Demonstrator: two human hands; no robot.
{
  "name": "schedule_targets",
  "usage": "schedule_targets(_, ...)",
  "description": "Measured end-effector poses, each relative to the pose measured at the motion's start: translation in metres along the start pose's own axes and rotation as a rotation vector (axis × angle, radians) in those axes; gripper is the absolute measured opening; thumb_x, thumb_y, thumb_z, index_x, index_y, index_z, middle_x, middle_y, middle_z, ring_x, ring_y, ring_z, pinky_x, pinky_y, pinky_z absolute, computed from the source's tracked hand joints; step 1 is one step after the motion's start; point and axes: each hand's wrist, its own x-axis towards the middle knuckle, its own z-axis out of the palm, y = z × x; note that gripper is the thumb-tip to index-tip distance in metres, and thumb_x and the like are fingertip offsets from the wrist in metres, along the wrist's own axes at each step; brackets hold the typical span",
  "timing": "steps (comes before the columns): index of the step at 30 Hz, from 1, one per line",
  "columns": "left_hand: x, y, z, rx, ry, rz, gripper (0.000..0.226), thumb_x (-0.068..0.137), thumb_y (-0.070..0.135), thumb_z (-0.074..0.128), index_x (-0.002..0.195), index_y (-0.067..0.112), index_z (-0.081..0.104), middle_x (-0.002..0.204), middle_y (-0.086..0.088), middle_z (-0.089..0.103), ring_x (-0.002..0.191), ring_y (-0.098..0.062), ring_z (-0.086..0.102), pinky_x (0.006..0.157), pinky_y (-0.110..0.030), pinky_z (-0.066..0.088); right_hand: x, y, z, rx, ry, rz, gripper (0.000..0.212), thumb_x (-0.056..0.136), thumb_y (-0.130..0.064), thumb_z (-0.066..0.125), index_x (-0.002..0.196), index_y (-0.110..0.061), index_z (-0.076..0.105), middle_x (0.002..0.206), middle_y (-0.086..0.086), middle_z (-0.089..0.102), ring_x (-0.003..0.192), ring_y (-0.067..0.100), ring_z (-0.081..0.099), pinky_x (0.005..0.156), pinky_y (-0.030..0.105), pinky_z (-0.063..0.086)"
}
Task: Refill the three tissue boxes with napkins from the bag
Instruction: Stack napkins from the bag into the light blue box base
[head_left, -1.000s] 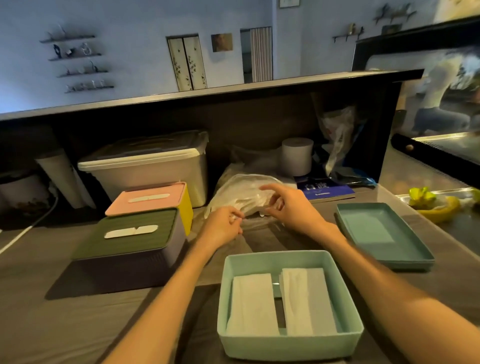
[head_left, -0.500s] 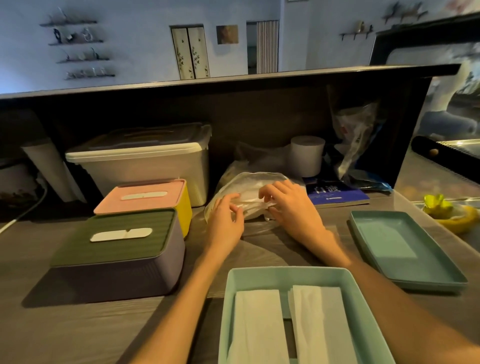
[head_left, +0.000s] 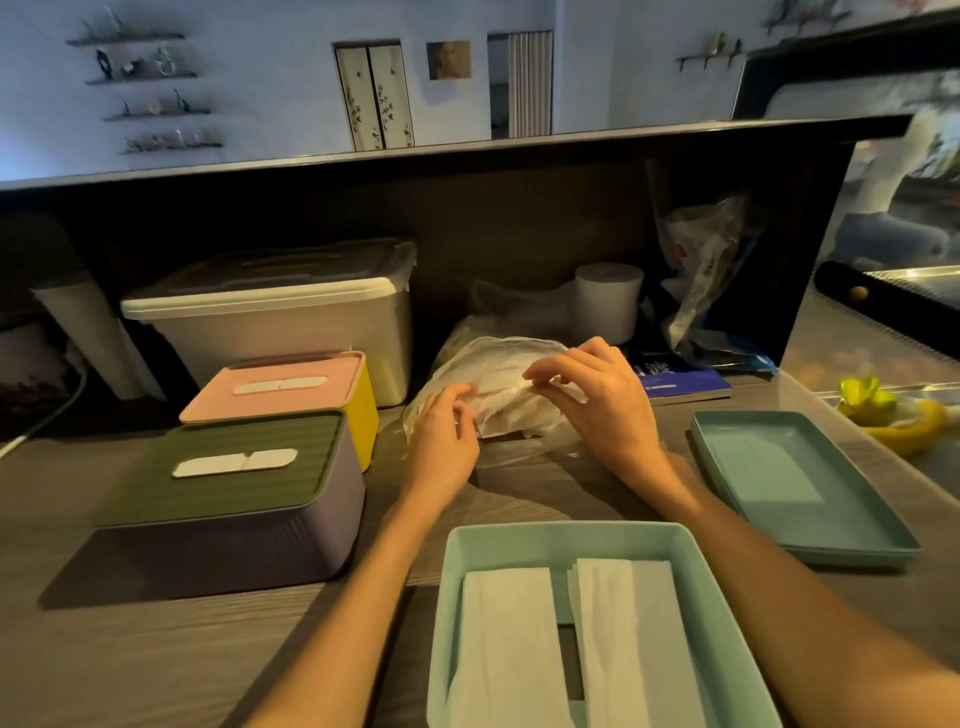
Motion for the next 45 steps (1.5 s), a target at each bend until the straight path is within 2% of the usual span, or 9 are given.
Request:
schedule_targets(6, -0.005, -0.002, -0.003, -0.025, -0.01, 0.017, 0.022, 0.101, 0.011, 0.056, 0.119, 0.021, 0.062, 0.11, 0.0, 0.065, 0.091, -0.008, 0.063, 0.072, -0.015, 0.051, -0.006, 0.004, 0.002, -0.027, -0.29, 0.021, 0.032, 0.082, -0.022, 0.083, 0.109, -0.024, 0.067, 0.109, -0.009, 0.069, 0.102, 0.02, 0.058, 0.086, 0.041, 0.048)
schedule_targets(17, -0.01, 0.005, -0.006, -0.048, -0.011, -0.007, 0.022, 0.101, 0.006, 0.054, 0.118, 0.018, 0.06, 0.109, 0.007, 0.067, 0.09, 0.001, 0.062, 0.072, -0.009, 0.048, -0.002, -0.009, 0.01, -0.098, -0.232, -0.075, 0.034, 0.077, -0.01, 0.084, 0.105, -0.019, 0.067, 0.097, -0.002, 0.068, 0.093, 0.023, 0.057, 0.08, 0.034, 0.04)
schedule_targets(22, -0.01, 0.001, -0.006, -0.069, -0.012, -0.047, 0.029, 0.101, 0.0, 0.049, 0.117, 0.022, 0.059, 0.113, 0.005, 0.067, 0.103, -0.012, 0.065, 0.089, -0.028, 0.053, 0.001, -0.008, -0.001, -0.09, -0.074, -0.1, 0.031, 0.088, -0.005, 0.075, 0.117, -0.015, 0.068, 0.107, 0.002, 0.068, 0.094, 0.023, 0.054, 0.079, 0.035, 0.046)
schedule_targets(26, -0.009, 0.001, -0.006, -0.076, -0.014, -0.041, 0.026, 0.102, 0.003, 0.048, 0.12, 0.018, 0.061, 0.111, 0.009, 0.067, 0.104, -0.011, 0.064, 0.092, -0.034, 0.055, -0.002, -0.005, -0.001, -0.116, -0.134, -0.097, 0.033, 0.092, -0.011, 0.071, 0.124, -0.018, 0.069, 0.113, 0.007, 0.062, 0.097, 0.025, 0.052, 0.08, 0.04, 0.05)
schedule_targets(31, -0.01, 0.001, -0.01, -0.053, -0.039, -0.058, 0.024, 0.103, 0.007, 0.049, 0.12, 0.019, 0.062, 0.118, 0.007, 0.066, 0.106, -0.012, 0.063, 0.088, -0.021, 0.052, 0.004, -0.011, -0.012, -0.045, -0.082, -0.087, 0.026, 0.096, -0.015, 0.064, 0.121, -0.021, 0.073, 0.114, 0.006, 0.06, 0.101, 0.021, 0.052, 0.084, 0.036, 0.048)
schedule_targets(34, -0.008, 0.006, -0.013, -0.128, -0.051, -0.088, 0.021, 0.104, 0.01, 0.049, 0.115, 0.021, 0.064, 0.118, 0.004, 0.067, 0.107, -0.012, 0.064, 0.079, -0.007, 0.046, 0.012, -0.021, -0.027, 0.135, 0.005, 0.027, 0.029, 0.094, -0.007, 0.069, 0.12, -0.019, 0.074, 0.122, 0.001, 0.064, 0.115, 0.018, 0.056, 0.097, 0.029, 0.047)
schedule_targets(38, -0.014, 0.027, -0.021, -0.33, -0.04, -0.221, 0.015, 0.105, 0.041, 0.046, 0.106, 0.037, 0.061, 0.119, -0.006, 0.07, 0.1, -0.014, 0.066, 0.09, -0.029, 0.053, 0.019, -0.035, -0.046, 0.486, -0.044, 0.368, 0.024, 0.097, -0.014, 0.068, 0.119, -0.023, 0.072, 0.112, -0.014, 0.072, 0.107, 0.003, 0.065, 0.089, 0.019, 0.054)
schedule_targets(42, -0.024, 0.039, -0.032, -0.728, -0.195, -0.314, 0.097, 0.061, 0.095, 0.049, 0.135, 0.032, 0.057, 0.129, 0.008, 0.068, 0.123, -0.011, 0.061, 0.109, -0.036, 0.044, 0.004, -0.038, -0.049, 0.666, -0.14, 0.615, 0.024, 0.098, -0.024, 0.067, 0.122, -0.022, 0.07, 0.11, -0.014, 0.073, 0.104, 0.0, 0.067, 0.091, 0.024, 0.058)
schedule_targets(45, -0.031, 0.043, -0.031, -0.597, -0.331, -0.226, 0.075, 0.06, 0.073, 0.08, 0.122, 0.035, 0.058, 0.113, 0.019, 0.07, 0.109, 0.001, 0.063, 0.086, -0.018, 0.053, -0.014, -0.035, -0.044, 0.749, -0.202, 0.765, 0.027, 0.098, -0.024, 0.068, 0.125, -0.022, 0.069, 0.117, -0.01, 0.073, 0.111, 0.006, 0.067, 0.1, 0.038, 0.056)
